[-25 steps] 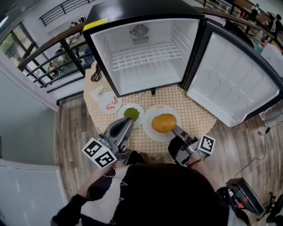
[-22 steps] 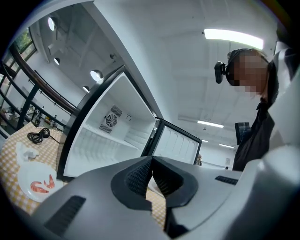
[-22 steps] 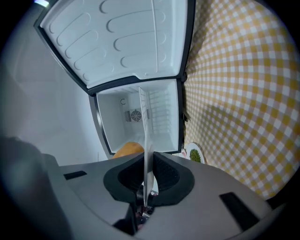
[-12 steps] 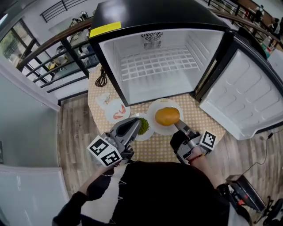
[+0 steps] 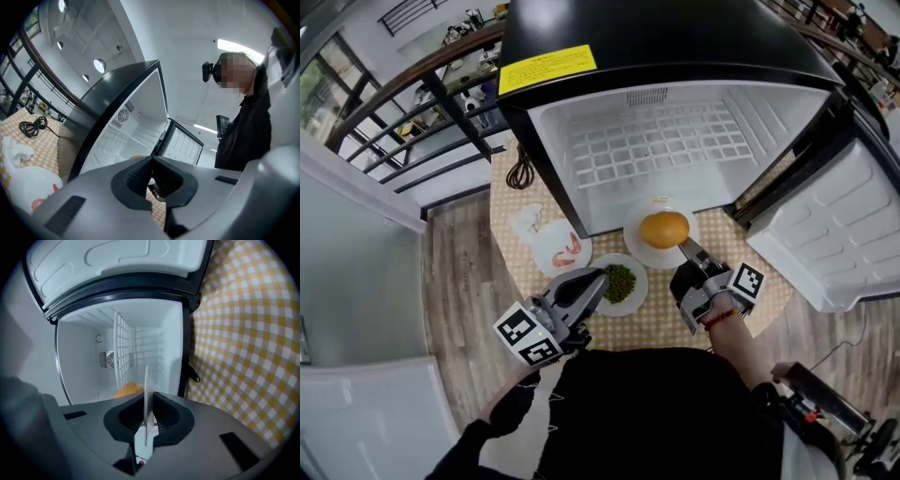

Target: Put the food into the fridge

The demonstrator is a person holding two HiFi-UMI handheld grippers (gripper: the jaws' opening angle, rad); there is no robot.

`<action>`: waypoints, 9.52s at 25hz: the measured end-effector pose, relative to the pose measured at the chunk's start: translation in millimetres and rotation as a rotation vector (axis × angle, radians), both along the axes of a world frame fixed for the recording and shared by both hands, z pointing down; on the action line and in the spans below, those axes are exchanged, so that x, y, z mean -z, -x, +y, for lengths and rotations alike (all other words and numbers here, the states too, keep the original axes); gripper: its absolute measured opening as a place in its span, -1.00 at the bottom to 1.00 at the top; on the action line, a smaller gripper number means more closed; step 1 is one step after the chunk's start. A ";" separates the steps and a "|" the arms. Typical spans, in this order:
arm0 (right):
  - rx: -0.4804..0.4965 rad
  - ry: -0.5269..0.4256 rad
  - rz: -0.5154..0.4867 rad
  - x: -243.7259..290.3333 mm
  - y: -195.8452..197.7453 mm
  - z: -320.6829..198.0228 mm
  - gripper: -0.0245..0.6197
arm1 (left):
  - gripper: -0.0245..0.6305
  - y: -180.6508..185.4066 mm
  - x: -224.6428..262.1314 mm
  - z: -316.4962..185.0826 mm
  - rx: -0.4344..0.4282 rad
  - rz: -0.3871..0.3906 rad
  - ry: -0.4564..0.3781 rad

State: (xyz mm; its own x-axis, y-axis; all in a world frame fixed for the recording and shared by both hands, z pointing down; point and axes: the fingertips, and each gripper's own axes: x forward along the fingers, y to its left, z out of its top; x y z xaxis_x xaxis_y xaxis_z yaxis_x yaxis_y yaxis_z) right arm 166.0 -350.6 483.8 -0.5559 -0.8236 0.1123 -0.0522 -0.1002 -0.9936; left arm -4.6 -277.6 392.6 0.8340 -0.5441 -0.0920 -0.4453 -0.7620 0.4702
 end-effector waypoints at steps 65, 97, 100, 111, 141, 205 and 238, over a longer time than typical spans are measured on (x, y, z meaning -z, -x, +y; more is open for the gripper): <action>-0.125 0.155 0.433 -45.1 -1.8 -131.6 -0.83 | -0.89 55.2 -69.9 -21.5 0.116 0.029 0.062; -0.015 -0.036 0.964 -37.4 -10.1 -146.6 -0.61 | -0.89 57.8 -78.7 -10.9 0.152 0.006 0.084; 0.001 -0.049 1.007 -37.1 -11.4 -149.2 -0.59 | -0.89 56.4 -80.2 -10.6 0.150 0.003 0.089; 0.024 -0.053 1.100 -40.1 -15.1 -150.3 -0.57 | -0.89 51.8 -80.3 -13.8 0.144 0.009 0.093; 0.011 -0.055 1.257 -38.0 -16.5 -156.8 -0.57 | -0.89 51.9 -83.7 -18.0 0.136 0.023 0.110; 0.079 -0.178 1.254 3.2 -39.5 -49.3 -0.77 | -0.89 21.4 -9.4 54.2 0.153 -0.022 -0.010; 0.367 -0.473 0.953 41.8 -95.7 225.1 -0.88 | -0.89 -93.2 0.4 182.0 0.149 -0.094 0.000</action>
